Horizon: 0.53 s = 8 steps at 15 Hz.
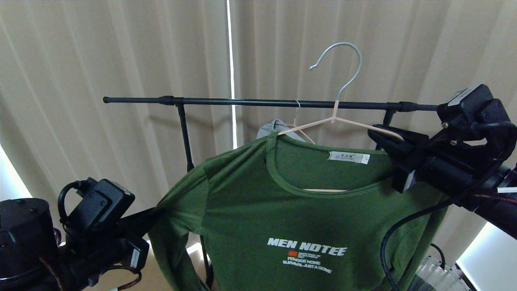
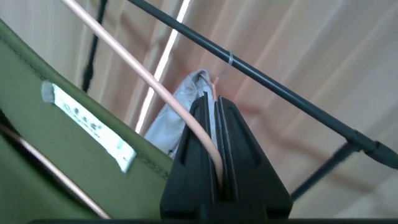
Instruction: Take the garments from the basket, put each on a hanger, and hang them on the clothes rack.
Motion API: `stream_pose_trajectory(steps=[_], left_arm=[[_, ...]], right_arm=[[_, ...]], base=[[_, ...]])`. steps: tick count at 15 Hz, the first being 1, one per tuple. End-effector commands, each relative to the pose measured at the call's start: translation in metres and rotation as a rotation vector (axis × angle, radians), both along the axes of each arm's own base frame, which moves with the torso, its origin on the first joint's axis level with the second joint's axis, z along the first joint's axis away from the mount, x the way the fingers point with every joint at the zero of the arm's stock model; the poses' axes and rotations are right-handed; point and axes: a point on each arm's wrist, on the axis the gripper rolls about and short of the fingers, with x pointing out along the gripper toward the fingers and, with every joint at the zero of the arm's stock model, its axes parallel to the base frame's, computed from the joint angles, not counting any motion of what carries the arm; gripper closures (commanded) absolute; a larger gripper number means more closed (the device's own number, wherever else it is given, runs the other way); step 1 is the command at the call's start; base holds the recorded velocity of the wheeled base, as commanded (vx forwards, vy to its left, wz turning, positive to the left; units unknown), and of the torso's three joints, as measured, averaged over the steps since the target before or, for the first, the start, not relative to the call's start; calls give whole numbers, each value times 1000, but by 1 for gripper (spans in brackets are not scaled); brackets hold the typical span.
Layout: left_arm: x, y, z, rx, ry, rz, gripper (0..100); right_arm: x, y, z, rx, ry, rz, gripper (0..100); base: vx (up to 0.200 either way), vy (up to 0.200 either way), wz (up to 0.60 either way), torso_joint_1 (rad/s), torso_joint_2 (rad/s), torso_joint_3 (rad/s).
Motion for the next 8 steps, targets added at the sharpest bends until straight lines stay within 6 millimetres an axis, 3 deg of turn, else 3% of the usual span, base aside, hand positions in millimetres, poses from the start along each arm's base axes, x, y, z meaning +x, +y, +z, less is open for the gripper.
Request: stream_pose_trajectory(steps=[1,3,4,8], left_arm=[[-5,6,5,-12,-27,23,100],[-6,6,3,-11,-22,20,100],[-6,6,3,-11,-22,18,0],[-12,8,8,-27,-51,13,0]], right_arm=[[1,-1,-1,-2,2,-7,100],[2,0,0,-1,0,-6,100],[2,-1,0,-1,0,-7,100],[6,-6,-2,-7,11,-66,100]], base=[[0,0,0,0,0,0],[0,0,0,0,0,0],[0,0,0,0,0,0],[0,0,0,0,0,0]])
